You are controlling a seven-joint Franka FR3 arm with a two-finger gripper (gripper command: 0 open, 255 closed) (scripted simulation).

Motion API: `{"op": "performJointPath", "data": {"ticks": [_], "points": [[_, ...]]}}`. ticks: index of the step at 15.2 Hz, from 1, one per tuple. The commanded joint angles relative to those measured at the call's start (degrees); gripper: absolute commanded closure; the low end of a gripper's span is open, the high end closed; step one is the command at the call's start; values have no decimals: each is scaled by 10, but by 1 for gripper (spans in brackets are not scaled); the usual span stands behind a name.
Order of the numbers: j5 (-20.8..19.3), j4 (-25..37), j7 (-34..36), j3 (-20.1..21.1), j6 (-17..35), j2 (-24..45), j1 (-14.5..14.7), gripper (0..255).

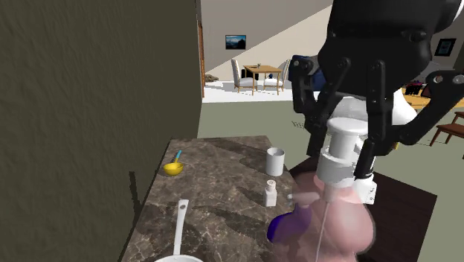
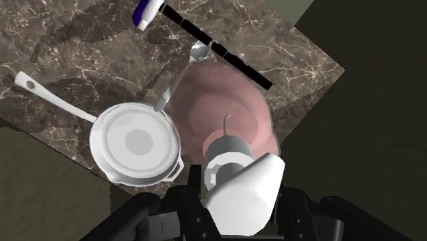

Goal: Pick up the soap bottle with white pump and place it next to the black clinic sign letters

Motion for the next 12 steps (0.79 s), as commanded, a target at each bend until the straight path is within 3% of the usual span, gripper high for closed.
{"op": "performJointPath", "data": {"ticks": [1,8,10,11,12], "points": [[-1,34,22,9,-7,28,12,255],[-8,235,88,33,-73,165,57,255],[-11,331,104,37,-109,225,71,255],[-12,415,112,39,-143,276,79,255],[-12,383,113,39,-126,262,79,255]]}}
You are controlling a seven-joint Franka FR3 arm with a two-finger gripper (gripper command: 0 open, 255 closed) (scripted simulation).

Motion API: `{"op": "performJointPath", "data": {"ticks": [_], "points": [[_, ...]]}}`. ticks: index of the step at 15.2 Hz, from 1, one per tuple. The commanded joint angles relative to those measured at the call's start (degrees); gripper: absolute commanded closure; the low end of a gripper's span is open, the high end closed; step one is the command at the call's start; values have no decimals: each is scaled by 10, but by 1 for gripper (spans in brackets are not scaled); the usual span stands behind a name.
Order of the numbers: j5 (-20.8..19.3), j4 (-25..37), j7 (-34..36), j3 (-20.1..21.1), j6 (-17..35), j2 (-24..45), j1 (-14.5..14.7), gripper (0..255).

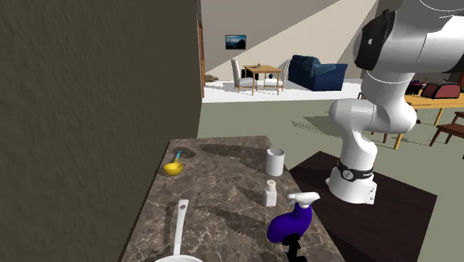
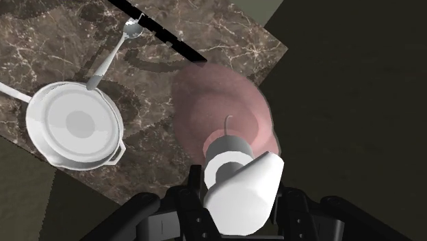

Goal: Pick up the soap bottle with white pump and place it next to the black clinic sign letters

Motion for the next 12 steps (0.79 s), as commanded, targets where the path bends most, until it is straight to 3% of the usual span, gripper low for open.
{"op": "performJointPath", "data": {"ticks": [1,12], "points": [[-1,2,6,1,8,9,4,255],[-1,-178,12,2,130,-48,4,255]]}}
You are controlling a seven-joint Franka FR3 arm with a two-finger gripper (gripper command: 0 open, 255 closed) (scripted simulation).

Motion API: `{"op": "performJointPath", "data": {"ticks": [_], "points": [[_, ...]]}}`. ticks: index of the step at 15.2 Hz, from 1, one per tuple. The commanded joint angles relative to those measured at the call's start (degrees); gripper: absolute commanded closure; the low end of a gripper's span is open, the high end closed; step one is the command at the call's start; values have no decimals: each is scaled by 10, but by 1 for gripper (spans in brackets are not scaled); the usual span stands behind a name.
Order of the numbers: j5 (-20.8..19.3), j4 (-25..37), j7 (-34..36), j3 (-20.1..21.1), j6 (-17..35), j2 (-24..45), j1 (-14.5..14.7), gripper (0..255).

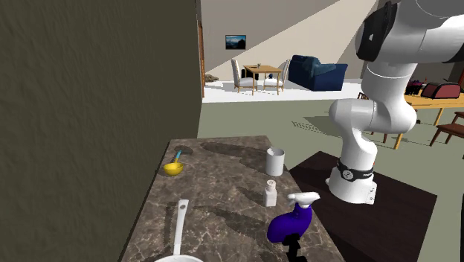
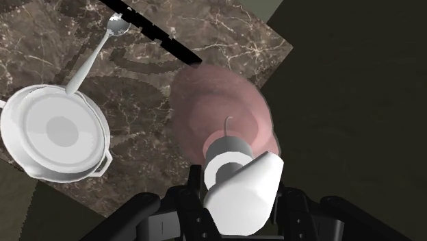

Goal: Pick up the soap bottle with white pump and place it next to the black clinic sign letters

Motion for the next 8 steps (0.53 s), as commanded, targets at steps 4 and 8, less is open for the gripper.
{"op": "performJointPath", "data": {"ticks": [4,8], "points": [[0,-53,2,0,45,-9,0,255],[-1,-91,3,0,79,-14,-1,255]]}}
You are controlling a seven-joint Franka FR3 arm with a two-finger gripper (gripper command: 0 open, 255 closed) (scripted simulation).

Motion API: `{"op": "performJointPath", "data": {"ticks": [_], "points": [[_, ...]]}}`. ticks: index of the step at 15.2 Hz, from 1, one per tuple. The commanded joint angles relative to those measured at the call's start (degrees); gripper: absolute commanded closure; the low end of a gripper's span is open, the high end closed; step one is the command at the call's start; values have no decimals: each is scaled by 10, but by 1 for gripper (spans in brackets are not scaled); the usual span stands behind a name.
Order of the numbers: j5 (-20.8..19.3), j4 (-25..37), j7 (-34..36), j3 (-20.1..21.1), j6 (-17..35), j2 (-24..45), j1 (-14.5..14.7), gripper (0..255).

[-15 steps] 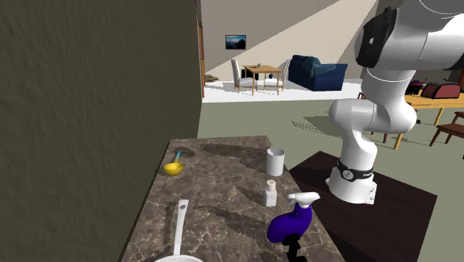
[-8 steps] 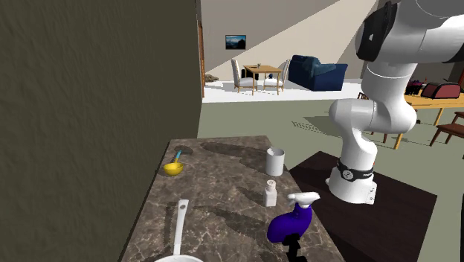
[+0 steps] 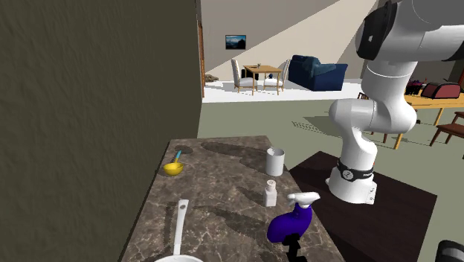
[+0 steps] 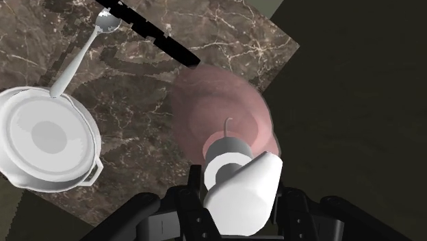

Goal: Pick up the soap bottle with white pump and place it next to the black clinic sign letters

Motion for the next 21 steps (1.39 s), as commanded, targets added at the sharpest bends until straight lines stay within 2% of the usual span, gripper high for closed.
{"op": "performJointPath", "data": {"ticks": [1,9,16,17,21], "points": [[0,-25,0,0,20,-6,-1,255],[-1,-85,4,0,82,-4,-1,255],[-1,-85,4,0,82,-4,-1,255],[-1,-85,3,0,82,-4,-1,0],[-1,-85,4,0,82,-4,-1,0]]}}
